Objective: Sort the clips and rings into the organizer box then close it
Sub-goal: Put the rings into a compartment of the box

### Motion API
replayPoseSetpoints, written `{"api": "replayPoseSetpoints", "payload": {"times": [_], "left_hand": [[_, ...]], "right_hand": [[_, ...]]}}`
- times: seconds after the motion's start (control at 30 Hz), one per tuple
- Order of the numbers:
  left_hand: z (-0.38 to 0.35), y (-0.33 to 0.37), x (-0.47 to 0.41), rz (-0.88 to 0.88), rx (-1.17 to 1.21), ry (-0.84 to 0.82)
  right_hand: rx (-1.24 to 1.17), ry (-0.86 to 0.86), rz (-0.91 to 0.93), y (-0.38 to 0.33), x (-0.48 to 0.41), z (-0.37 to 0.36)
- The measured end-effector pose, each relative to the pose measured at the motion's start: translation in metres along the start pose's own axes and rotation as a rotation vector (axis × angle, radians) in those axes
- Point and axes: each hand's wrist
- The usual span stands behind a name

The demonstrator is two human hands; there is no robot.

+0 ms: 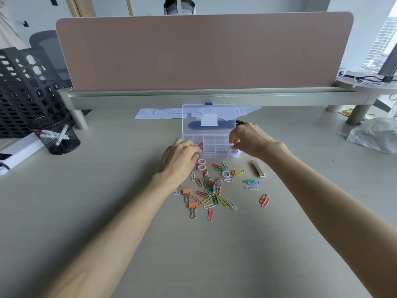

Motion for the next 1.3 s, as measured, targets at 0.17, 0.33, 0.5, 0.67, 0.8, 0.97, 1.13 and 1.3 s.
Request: {"api": "replayPoseSetpoints", "payload": {"times": [0.17,0.33,0.5,0.67,0.8,0.97,1.13,1.3], "left_hand": [[-0.001,-0.001,0.001,0.003,0.018,0.035],[0.001,-0.001,0.005,0.0,0.024,0.058],[0.004,-0.002,0.014,-0.051,0.122,0.028],[0.011,-0.005,0.027,-0.079,0.154,-0.036],[0.015,0.001,0.029,-0.074,0.124,-0.102],[0.016,0.012,0.018,-0.036,-0.001,-0.138],[0.017,0.017,0.013,-0.044,-0.084,-0.181],[0.018,0.019,0.011,-0.056,-0.109,-0.185]], "right_hand": [[0.034,0.002,0.058,0.0,0.003,0.001],[0.094,0.018,0.079,0.0,0.009,0.0],[0.08,0.1,0.08,-0.001,0.022,-0.005],[-0.033,0.083,0.171,-0.014,0.044,-0.008],[-0.096,-0.047,0.149,-0.024,0.06,-0.015],[-0.196,-0.062,0.018,-0.024,0.07,-0.023],[-0.247,-0.065,-0.035,-0.031,0.07,-0.024],[-0.219,-0.078,-0.067,-0.032,0.066,-0.023]]}}
Point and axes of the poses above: each hand's wrist, its own x-axis away from the middle knuckle, its own z-axis out of the back of the hand, y = z × x, and after that the axes turned 3 degrees about -y, right-handed
